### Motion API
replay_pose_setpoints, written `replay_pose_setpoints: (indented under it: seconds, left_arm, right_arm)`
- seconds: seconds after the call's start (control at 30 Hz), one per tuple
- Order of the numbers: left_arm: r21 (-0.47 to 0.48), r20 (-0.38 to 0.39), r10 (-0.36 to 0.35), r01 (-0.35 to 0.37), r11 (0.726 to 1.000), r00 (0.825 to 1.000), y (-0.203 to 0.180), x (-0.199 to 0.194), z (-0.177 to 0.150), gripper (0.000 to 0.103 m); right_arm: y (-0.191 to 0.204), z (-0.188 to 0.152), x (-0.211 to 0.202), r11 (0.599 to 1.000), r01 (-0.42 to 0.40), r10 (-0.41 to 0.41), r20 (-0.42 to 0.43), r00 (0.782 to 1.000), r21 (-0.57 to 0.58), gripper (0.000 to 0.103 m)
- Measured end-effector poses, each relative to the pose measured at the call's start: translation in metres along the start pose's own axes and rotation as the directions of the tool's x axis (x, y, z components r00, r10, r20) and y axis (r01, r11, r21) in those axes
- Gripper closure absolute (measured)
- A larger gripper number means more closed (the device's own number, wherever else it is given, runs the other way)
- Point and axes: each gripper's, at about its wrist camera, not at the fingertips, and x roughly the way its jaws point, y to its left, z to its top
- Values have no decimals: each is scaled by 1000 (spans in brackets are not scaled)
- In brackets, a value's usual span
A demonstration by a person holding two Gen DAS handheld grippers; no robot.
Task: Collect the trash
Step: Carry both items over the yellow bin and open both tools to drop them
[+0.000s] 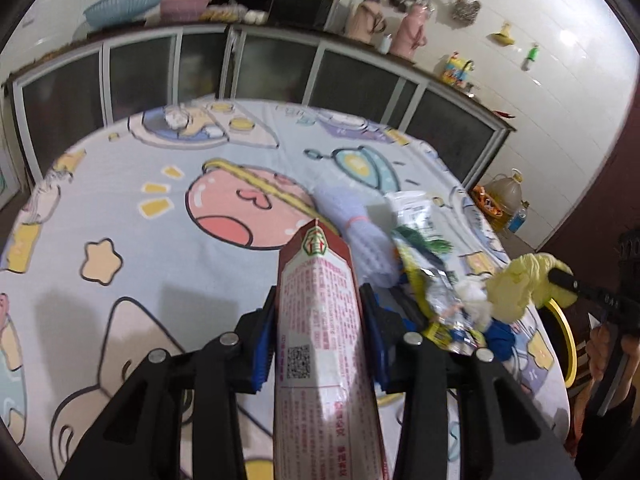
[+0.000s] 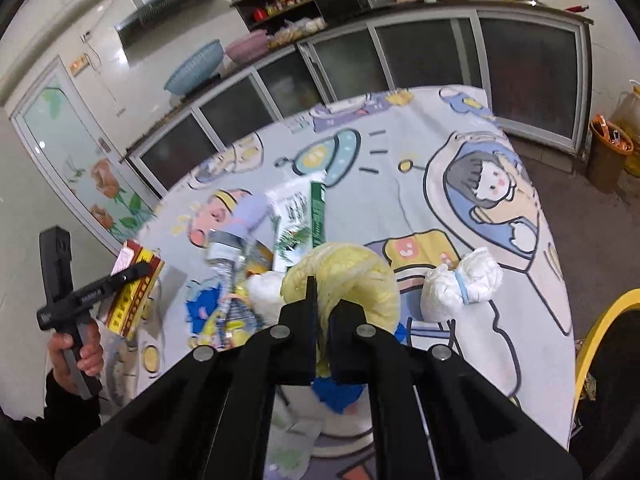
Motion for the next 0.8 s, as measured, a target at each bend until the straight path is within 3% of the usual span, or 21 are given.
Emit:
replay_pose_setpoints:
  seconds: [0.4,0.8]
  left_arm:
    - [70,33,-101,99,993,994,-58,-46,-24,67]
    - [197,-49,-245,249,948,968,-165,-23,-41,67]
  right_arm:
    - [3,-12,-100,1000,16,-17,133,991,10,98]
    - [-49,-43,-170,990,98,-116,195,974,97,98]
